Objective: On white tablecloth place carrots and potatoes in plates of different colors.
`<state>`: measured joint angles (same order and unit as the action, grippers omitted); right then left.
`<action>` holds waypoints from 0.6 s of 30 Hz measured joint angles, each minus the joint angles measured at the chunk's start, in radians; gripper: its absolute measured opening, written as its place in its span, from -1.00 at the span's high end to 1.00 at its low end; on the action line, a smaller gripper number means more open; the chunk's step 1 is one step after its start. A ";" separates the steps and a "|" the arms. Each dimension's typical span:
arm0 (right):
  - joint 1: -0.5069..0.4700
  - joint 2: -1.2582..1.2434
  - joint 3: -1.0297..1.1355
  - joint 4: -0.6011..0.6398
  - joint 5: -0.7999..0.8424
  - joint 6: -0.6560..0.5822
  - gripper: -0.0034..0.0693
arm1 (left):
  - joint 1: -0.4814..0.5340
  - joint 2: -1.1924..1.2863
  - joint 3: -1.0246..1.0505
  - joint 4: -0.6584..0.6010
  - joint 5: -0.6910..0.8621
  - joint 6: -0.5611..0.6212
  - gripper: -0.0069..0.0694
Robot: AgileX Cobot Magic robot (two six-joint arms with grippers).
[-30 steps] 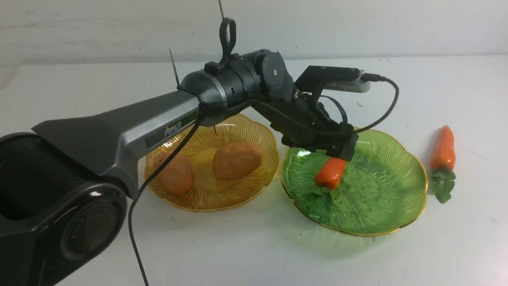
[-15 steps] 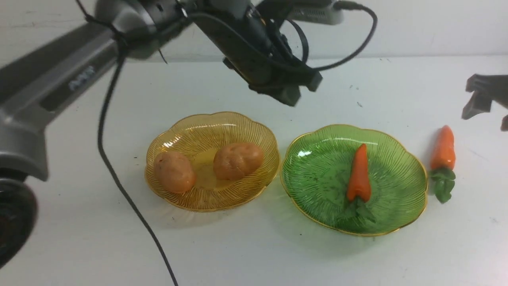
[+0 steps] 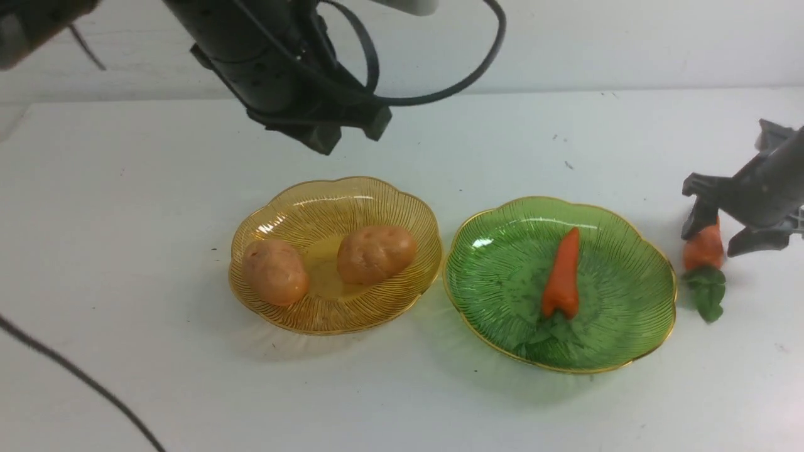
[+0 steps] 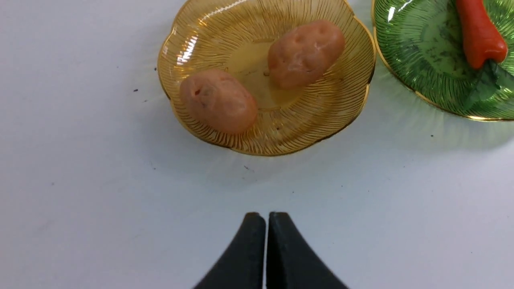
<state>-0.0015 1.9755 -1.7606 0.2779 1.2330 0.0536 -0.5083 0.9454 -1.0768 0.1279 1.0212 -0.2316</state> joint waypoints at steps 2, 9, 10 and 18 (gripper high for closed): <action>0.061 0.024 0.000 -0.013 0.001 -0.001 0.05 | 0.000 -0.073 0.071 0.001 -0.011 -0.028 0.83; 0.176 0.091 0.000 -0.118 0.002 0.060 -0.55 | 0.000 -0.246 0.163 0.020 0.013 -0.084 0.83; 0.178 0.091 0.000 -0.121 0.002 0.060 -0.66 | 0.000 -0.268 0.164 0.030 0.027 -0.097 0.83; 0.179 -0.162 0.108 -0.108 0.000 0.014 -0.60 | 0.000 -0.333 0.167 0.081 0.076 -0.136 0.83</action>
<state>0.1774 1.8131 -1.6526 0.1702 1.2330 0.0681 -0.5083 0.6128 -0.9100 0.2084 1.0977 -0.3672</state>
